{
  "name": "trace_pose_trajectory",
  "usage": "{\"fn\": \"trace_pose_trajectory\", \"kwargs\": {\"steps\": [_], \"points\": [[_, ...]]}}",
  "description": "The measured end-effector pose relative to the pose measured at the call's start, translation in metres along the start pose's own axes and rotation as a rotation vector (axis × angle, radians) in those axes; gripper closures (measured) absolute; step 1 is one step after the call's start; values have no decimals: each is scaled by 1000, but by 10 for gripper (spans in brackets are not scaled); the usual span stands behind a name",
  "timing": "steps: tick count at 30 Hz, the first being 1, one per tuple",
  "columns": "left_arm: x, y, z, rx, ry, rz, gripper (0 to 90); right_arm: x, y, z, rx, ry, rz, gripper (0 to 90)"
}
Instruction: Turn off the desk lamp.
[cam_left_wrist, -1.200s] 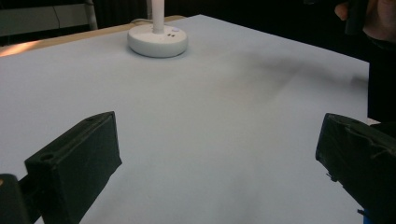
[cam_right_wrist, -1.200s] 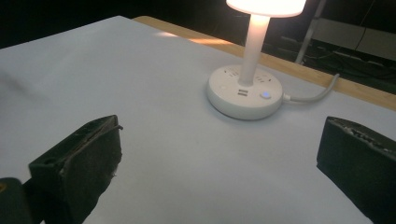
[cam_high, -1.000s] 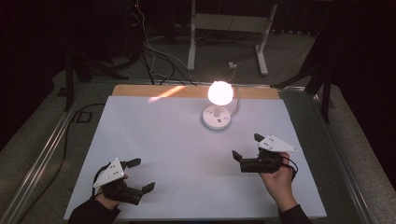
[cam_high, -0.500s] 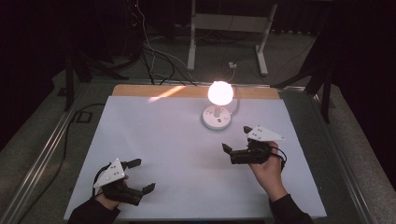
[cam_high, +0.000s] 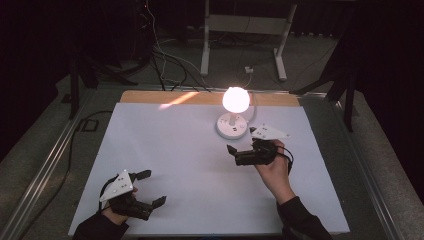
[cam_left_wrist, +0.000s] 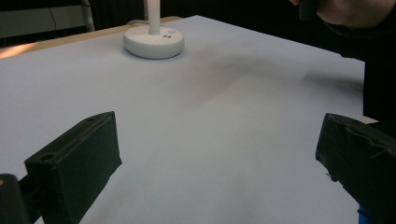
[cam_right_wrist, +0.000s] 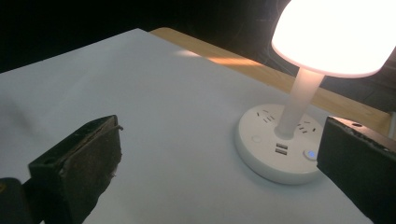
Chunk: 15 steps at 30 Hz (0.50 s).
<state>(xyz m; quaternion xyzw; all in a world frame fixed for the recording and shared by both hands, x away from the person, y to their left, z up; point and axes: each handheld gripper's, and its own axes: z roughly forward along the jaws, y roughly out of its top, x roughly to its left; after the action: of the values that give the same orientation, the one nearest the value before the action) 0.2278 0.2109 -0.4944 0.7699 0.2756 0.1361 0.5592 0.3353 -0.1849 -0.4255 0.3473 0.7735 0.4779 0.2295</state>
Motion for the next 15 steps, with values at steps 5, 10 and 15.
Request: {"fn": "trace_pose_trajectory", "kwargs": {"steps": [5, 10, 15], "points": [[0, 0, 0, -2, -2, -2, 5, -6, 3, 14, 3, 5, 13, 0], [-1, 0, 1, -5, -7, 0, 5, -16, 1, 27, 16, 13, 49, 0], [0, 0, 0, -3, -7, -1, 5, -21, -4, 42, 45, 2, 54, 0]]}}
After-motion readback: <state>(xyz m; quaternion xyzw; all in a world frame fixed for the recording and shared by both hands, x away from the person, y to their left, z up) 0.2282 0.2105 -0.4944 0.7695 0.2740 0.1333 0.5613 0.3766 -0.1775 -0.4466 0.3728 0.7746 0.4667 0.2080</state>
